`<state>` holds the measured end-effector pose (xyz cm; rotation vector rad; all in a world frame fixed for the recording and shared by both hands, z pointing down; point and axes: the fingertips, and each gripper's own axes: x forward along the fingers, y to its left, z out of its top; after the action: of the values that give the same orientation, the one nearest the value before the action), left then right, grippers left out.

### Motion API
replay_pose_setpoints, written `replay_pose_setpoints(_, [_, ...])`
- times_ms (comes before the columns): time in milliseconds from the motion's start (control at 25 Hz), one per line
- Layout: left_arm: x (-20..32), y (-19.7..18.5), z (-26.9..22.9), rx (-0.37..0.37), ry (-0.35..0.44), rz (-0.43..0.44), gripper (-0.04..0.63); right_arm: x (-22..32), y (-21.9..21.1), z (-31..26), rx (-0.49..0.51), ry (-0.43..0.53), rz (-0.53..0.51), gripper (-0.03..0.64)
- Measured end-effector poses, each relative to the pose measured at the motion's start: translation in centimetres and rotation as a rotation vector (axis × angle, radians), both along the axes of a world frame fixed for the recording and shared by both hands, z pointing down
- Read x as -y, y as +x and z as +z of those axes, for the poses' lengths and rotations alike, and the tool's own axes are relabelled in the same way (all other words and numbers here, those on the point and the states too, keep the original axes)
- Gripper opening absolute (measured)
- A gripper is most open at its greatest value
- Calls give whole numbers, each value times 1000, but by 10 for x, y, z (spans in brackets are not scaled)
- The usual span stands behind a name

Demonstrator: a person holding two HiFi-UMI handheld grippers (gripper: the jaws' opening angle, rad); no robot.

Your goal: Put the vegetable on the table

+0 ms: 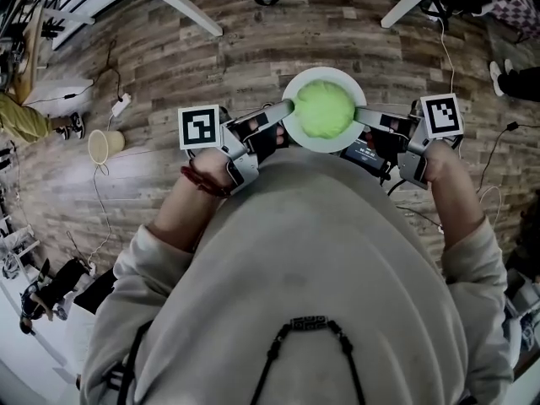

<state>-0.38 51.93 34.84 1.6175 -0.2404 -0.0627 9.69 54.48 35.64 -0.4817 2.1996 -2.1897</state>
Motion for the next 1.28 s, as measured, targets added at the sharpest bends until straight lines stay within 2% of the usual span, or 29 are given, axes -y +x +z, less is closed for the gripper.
replay_pose_setpoints(280, [24,-1,5,-8,14,46,21,18,-4,4,3,-2,52,25])
replay_pose_setpoints(440, [67,-14,6,-9,-5,58,21,60,-14,6,-22,-8,66,25])
replay_pose_setpoints(680, [118,-35,4,-16,25,85,20,104,-39,2,-28,-31,88,25])
replay_pose_setpoints(880, [152,-57,6,-25,1,78,20,142,-60,4,-49,-34,76,25])
replay_pose_setpoints(1120, [186,-88,12,-19,15,61,20,175,-90,7,-49,-43,71,25])
replay_pose_setpoints(1280, [205,-105,6,-65,18,27,20,197,-107,2,-72,-41,49,25])
